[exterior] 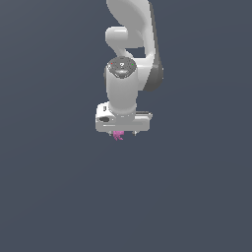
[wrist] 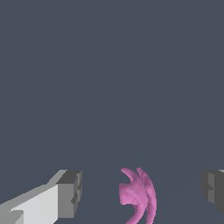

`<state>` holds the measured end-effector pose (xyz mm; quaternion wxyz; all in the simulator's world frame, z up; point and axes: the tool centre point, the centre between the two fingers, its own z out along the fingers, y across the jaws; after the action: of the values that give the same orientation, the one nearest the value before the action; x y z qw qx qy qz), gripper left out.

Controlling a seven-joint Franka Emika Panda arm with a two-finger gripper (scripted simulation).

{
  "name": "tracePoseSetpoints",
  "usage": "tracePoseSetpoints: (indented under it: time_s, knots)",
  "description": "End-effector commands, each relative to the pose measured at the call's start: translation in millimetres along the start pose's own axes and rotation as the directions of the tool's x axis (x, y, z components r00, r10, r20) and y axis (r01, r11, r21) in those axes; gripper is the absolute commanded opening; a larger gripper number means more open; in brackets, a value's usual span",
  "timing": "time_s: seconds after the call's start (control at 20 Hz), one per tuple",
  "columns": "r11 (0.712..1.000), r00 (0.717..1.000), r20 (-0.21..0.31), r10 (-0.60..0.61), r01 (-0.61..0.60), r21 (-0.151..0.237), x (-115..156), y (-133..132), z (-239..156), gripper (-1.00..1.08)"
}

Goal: Pick up the object and move it to a goal position.

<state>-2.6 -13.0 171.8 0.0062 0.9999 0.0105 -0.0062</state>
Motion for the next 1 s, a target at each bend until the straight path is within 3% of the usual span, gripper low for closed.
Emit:
tracePoseSetpoints:
  time_s: [0.0, 0.95]
  knots:
    - [1.0, 1.0, 0.0, 0.0, 0.0, 0.0, 0, 0, 0, 1.0]
    - [1.0, 1.0, 0.007, -0.018, 0.018, 0.008, -12, 10, 6, 1.0]
